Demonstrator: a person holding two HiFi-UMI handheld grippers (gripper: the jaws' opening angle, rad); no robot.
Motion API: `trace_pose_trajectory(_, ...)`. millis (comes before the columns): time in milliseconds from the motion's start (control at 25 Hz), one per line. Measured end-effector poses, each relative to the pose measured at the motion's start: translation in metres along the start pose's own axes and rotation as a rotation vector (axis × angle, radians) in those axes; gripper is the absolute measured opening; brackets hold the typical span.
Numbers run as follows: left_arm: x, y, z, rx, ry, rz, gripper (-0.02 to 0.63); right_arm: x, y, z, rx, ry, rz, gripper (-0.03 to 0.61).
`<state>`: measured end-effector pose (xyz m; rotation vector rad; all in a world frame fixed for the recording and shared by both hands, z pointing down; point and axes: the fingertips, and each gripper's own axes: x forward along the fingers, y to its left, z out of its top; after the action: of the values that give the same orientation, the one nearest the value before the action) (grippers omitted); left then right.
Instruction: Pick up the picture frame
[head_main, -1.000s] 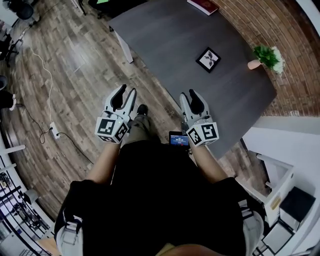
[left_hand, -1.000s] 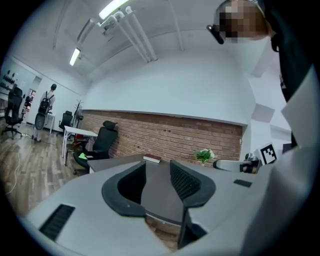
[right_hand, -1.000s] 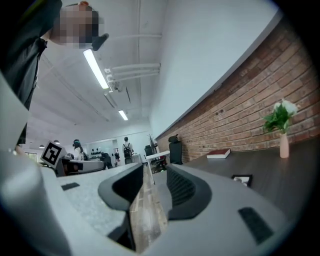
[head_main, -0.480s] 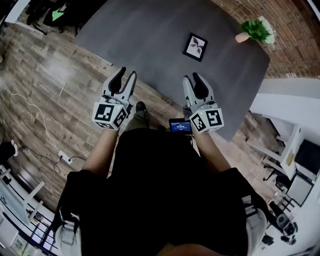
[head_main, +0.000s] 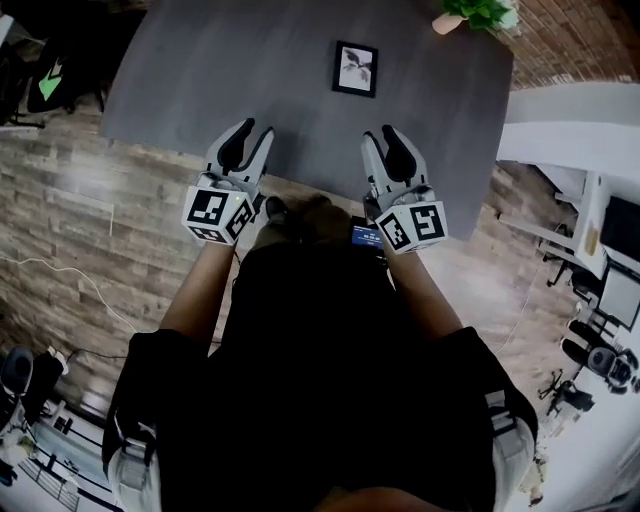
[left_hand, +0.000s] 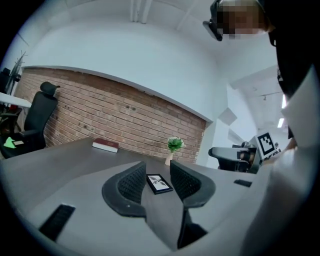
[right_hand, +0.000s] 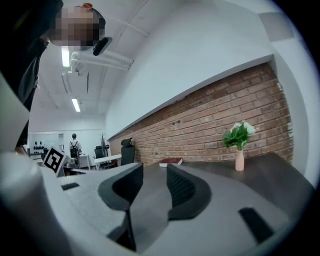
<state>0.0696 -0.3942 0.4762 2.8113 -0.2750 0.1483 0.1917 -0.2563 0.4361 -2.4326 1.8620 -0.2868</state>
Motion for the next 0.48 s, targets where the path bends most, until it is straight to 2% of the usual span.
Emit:
trace_pose_trajectory(240,0.06,-0.006,-0.006,-0.009,0.047,-0.078,0.133,0.007,-0.047,0.002,0.003,-0.02,-0.083,0.15)
trace_pose_trajectory(480,0.126,-0.012,-0.009,-0.021,0.096,-0.111,0.133,0.027,-0.106,0.002,0.023,-0.024,-0.124,0.15)
